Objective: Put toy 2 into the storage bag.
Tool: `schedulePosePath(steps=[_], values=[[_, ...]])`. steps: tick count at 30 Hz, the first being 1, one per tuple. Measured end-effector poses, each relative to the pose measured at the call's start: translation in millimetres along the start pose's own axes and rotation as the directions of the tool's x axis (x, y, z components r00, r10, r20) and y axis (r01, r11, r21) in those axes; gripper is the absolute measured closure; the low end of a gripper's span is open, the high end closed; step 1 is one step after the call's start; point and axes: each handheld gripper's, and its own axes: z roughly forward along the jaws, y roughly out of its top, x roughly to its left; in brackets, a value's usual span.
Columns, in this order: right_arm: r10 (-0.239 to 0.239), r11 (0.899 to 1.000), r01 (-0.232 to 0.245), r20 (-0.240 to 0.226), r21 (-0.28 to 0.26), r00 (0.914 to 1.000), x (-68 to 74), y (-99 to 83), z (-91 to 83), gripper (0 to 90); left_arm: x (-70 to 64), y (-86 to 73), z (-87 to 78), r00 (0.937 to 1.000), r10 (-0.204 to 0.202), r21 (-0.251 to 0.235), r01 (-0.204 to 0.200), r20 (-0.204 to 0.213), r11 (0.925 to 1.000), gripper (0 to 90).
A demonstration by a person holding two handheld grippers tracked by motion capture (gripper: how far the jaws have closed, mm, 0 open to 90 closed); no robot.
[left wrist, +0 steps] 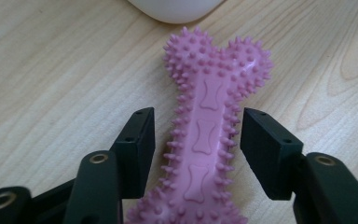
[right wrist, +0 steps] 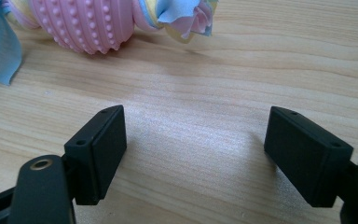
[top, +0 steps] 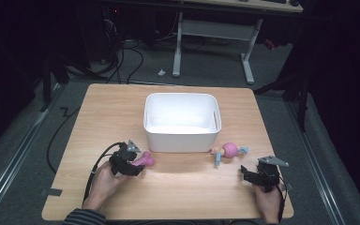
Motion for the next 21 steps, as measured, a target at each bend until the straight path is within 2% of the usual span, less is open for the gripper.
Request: schedulePosePath(steps=[5, 8, 19, 21], values=[[0.000, 1.000, 0.000, 0.000, 0.000, 1.0000, 0.0, 0.0, 0.0, 21.0, 1.6, -0.4, 3.2, 0.9999, -0.006, 0.009, 0.006, 0.009, 0.9999, 49.2], [0.000, 1.000, 0.000, 0.000, 0.000, 1.0000, 0.0, 0.0, 0.0, 21.0, 3.3, -0.7, 4.2, 0.9993, -0.012, 0.007, 0.011, 0.035, 0.9999, 51.6], [0.000, 1.000, 0.000, 0.000, 0.000, 1.0000, 0.0, 0.0, 0.0, 21.0, -1.6, -0.8, 2.0, 0.9988, 0.045, 0.009, -0.046, 0.018, 0.9989, 58.5], [0.000, 1.000, 0.000, -0.001, 0.000, 1.0000, 0.1, 0.0, -0.1, 20.9, -2.6, -1.3, 0.7, 0.9985, 0.055, 0.013, -0.055, -0.001, 0.9984, 58.7]])
